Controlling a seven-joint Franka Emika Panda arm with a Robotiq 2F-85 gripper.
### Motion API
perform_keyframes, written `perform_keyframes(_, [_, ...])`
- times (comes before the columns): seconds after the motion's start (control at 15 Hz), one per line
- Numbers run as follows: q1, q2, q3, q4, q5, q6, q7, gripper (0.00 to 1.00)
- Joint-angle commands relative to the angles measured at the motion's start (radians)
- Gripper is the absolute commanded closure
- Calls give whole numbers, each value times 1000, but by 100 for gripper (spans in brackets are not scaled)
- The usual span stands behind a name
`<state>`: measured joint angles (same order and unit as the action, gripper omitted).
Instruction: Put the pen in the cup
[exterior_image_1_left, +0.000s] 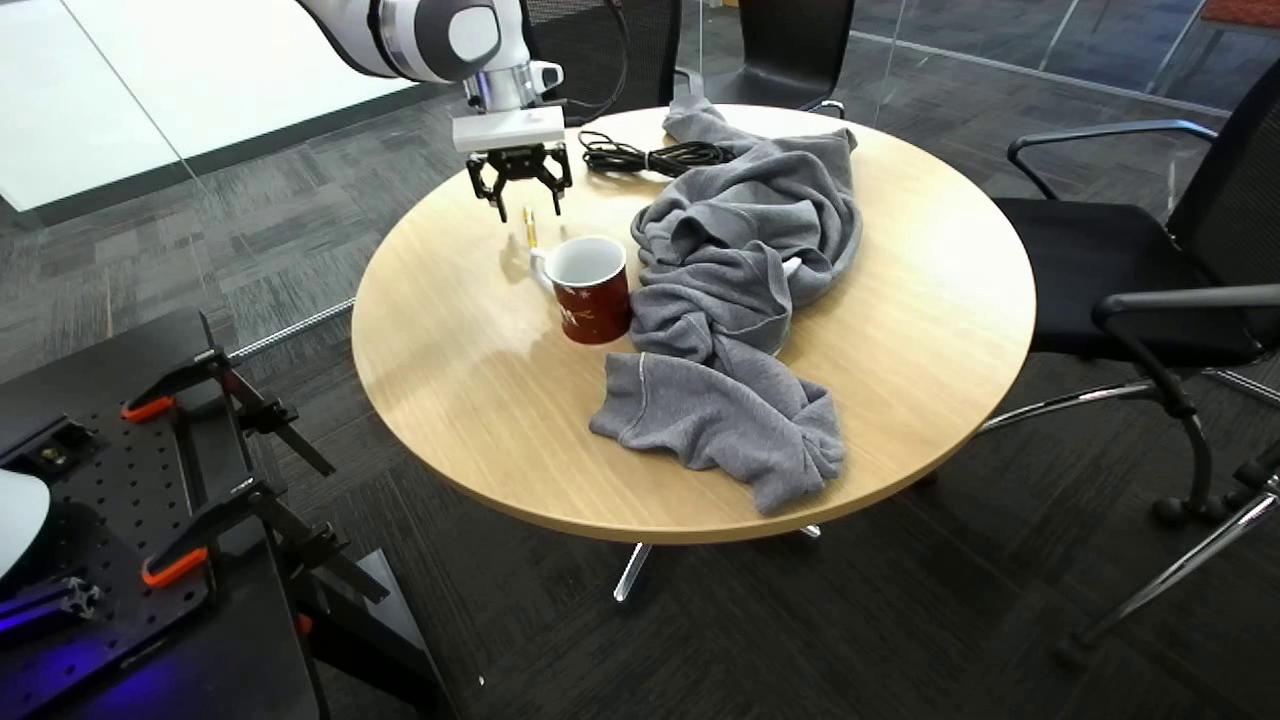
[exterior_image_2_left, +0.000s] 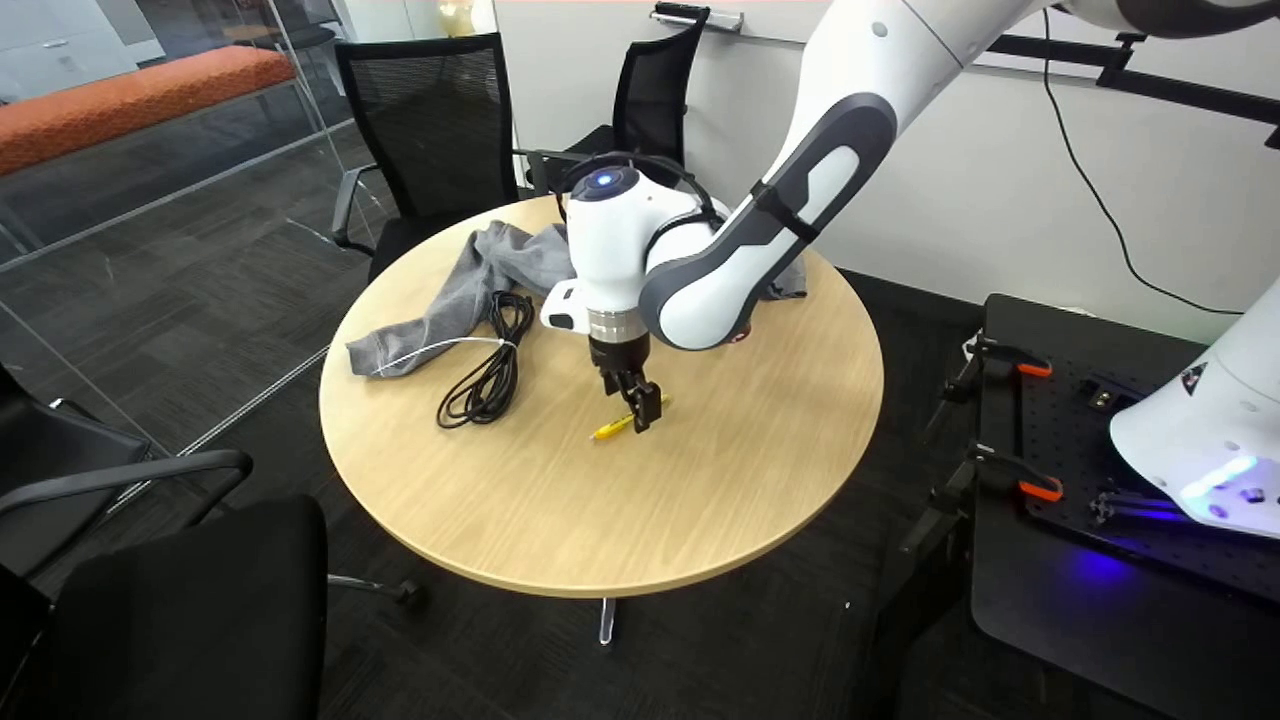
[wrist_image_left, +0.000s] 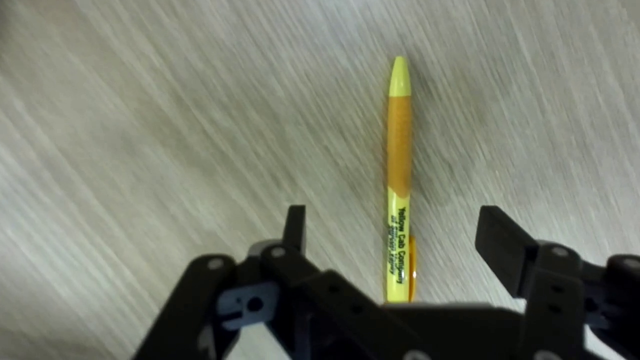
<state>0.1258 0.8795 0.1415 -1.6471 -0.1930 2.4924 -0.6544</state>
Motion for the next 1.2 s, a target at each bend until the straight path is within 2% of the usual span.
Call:
perform_keyframes(0.0, [-10, 20, 14, 46, -21, -42, 2, 38])
perform_keyframes(0.2, [-12, 24, 15, 53, -20, -43, 0, 64])
perform_keyframes(0.53, [-11, 23, 13, 52, -21, -43, 1, 99])
perform_keyframes(0.87, [-13, 21, 18, 51, -16, -42, 2, 97])
perform_keyframes(1.13, [-61, -64, 88, -19, 41, -6, -9, 97])
